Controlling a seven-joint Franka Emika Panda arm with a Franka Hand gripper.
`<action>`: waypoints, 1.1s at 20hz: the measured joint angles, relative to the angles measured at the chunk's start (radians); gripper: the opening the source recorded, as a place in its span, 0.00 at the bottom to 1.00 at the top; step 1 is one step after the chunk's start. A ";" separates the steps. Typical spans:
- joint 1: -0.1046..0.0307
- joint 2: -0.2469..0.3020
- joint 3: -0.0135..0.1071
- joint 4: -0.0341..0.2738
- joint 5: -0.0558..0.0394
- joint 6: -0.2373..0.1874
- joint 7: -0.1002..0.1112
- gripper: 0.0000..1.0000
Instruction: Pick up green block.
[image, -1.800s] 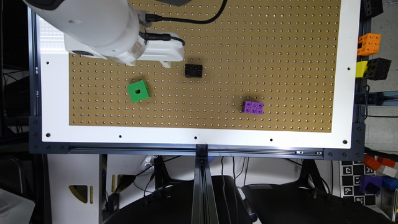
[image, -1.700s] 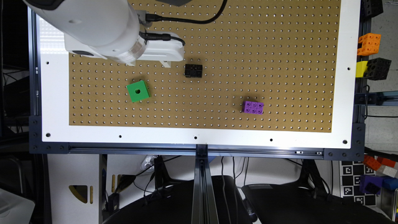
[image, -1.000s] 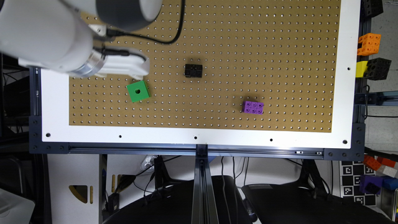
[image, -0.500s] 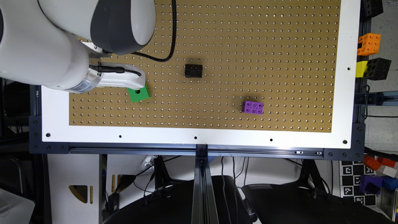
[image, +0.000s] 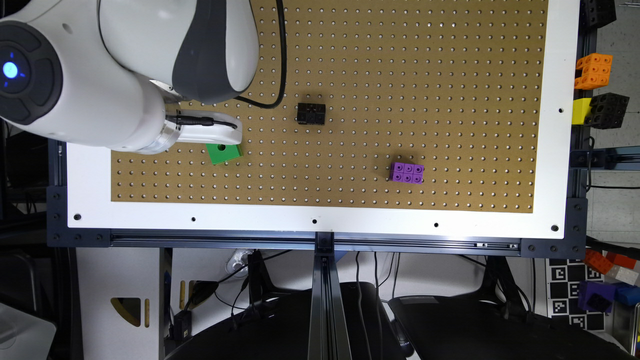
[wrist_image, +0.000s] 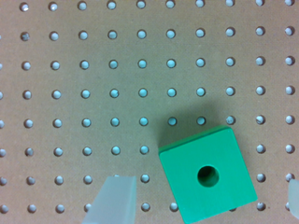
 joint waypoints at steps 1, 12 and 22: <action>0.000 0.010 0.000 0.000 0.0000 0.005 0.000 1.00; 0.000 0.066 0.003 0.001 0.0000 0.059 0.000 1.00; 0.000 0.113 0.006 0.001 0.0000 0.092 0.000 1.00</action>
